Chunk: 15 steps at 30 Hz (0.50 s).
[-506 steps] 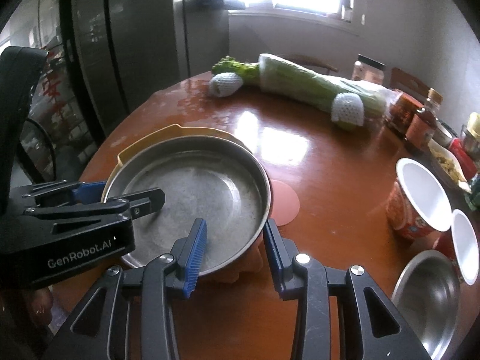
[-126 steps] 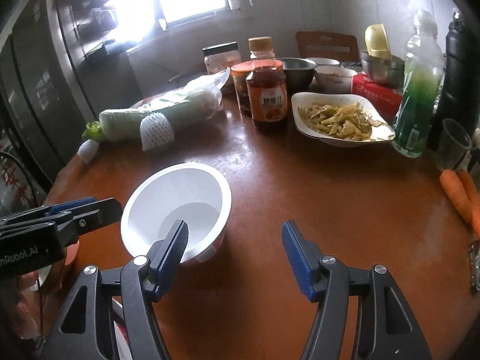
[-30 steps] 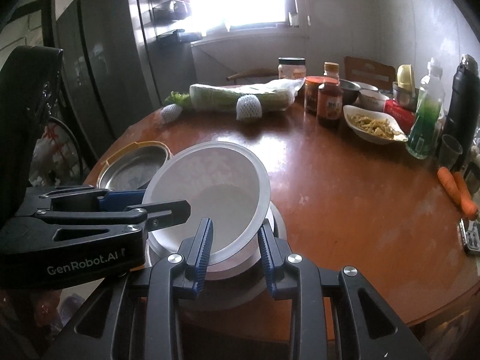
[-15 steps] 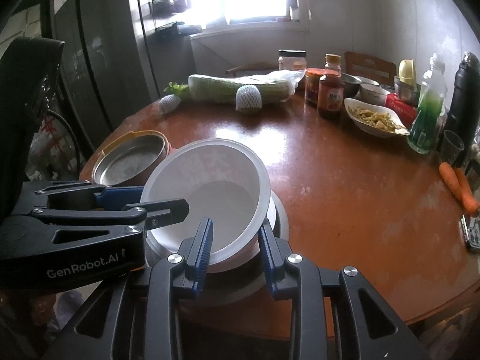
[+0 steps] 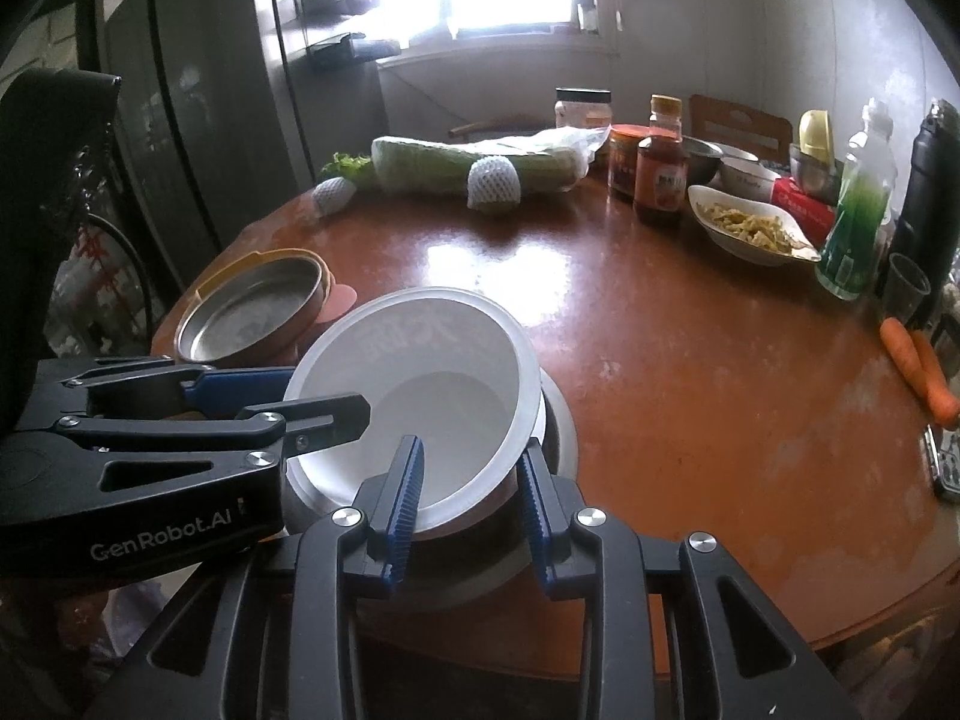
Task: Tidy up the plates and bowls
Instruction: 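Lower the red-printed bowl into the large white bowl with the left tool, then open the left tool to release the bowl and withdraw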
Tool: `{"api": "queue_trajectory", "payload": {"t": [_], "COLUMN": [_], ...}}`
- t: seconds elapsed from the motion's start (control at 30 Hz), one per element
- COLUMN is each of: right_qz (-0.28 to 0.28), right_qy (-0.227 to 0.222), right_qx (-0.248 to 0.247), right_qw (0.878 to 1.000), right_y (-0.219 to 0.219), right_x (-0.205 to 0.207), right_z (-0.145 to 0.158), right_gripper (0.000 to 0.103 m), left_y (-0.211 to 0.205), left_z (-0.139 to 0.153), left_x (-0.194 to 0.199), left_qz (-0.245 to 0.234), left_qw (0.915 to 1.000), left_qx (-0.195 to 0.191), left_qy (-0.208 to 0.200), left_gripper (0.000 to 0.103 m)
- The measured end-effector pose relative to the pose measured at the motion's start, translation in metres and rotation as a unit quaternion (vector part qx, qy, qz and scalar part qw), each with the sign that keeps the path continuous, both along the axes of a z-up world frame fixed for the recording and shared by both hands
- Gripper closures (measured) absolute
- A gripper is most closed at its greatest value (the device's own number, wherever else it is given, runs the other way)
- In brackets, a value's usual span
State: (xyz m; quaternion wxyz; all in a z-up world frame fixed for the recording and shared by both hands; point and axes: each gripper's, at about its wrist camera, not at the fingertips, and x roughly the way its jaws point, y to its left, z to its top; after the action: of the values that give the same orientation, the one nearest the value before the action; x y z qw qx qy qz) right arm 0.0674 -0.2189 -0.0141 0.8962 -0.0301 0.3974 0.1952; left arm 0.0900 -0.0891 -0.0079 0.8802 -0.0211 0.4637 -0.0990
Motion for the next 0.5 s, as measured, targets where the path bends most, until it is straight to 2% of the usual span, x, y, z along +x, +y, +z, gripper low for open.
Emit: {"api": "queue_trajectory", "payload": {"t": [0.37, 0.5], "right_qz": [-0.004, -0.01], "right_qy": [0.002, 0.0], "right_qx": [-0.003, -0.006], "right_qw": [1.0, 1.0], "right_y": [0.0002, -0.0008], "right_x": [0.0004, 0.0003], "right_z": [-0.001, -0.0003], "right_gripper": [0.063, 0.057], "left_y": [0.0027, 0.0065], "left_z": [-0.0018, -0.0006], "left_x": [-0.0001, -0.0009], "left_qz": [0.002, 0.003], "left_qw": [1.0, 1.0], "left_qx": [0.0, -0.003], "left_qy": [0.0, -0.002], "left_gripper": [0.064, 0.064]}}
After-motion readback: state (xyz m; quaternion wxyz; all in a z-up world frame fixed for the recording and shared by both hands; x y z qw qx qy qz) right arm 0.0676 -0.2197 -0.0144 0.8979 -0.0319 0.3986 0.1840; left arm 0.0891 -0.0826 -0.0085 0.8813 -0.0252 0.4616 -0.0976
